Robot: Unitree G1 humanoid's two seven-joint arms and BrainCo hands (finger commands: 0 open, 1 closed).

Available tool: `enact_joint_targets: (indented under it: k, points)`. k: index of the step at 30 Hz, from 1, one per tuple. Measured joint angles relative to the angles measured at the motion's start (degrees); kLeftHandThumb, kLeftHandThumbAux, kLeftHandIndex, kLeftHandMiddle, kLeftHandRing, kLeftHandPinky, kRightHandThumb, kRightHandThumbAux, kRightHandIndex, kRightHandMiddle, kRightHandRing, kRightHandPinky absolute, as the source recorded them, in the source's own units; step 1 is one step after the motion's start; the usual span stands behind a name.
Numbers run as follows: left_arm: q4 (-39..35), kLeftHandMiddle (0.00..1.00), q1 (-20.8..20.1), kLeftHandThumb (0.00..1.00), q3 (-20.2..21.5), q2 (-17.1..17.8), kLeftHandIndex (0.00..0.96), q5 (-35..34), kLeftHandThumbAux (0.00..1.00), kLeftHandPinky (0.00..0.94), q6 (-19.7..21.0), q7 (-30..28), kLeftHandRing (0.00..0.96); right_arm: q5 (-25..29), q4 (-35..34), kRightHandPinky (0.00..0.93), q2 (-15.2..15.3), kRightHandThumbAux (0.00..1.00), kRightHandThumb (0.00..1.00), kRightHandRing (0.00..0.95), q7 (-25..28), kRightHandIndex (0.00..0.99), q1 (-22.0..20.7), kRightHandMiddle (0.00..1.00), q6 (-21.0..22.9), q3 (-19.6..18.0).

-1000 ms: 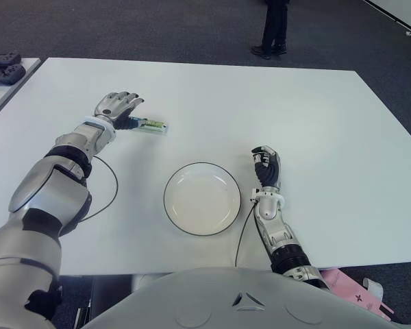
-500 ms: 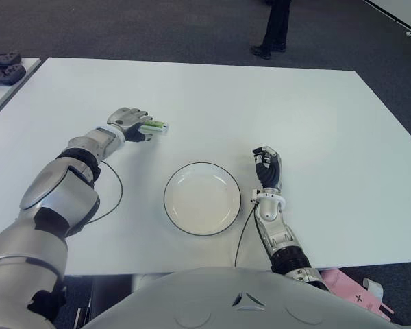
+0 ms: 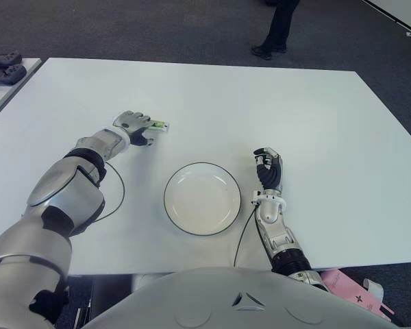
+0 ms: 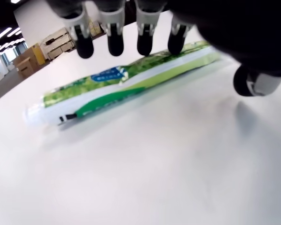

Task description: Put the toothpaste on the table into the plate.

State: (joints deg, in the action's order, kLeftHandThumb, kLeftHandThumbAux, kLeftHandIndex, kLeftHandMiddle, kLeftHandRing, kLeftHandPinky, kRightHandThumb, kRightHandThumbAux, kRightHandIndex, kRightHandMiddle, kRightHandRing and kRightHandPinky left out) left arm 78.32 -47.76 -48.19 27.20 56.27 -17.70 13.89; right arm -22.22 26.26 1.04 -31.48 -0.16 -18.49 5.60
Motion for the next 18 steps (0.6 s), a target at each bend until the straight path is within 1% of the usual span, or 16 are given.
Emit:
enact_joint_targets:
  k: [10,14,18]
  points:
    - [0.2,0.000,-0.7,0.433,-0.1,-1.2,0.000,0.0,0.261,0.013,1.4,-2.3,0.000,0.1,-0.6,0.464,0.1,0.691,0.837,0.462,0.3,0.420,0.5,0.461,0.0,0.0]
    - [0.5,0.000,-0.7,0.437,-0.1,-1.6,0.000,0.0,0.271,0.010,2.6,-3.1,0.000,0.0,-1.0,0.496,0.3,0.693,0.834,0.479,0.4,0.408,0.9,0.467,-0.1,0.0]
    - [0.6,0.000,-0.7,0.451,0.4,-2.1,0.000,-0.5,0.284,0.003,3.5,-4.1,0.000,0.0,-1.5,0.499,0.5,0.694,0.832,0.487,0.4,0.403,1.4,0.470,-0.1,0.0]
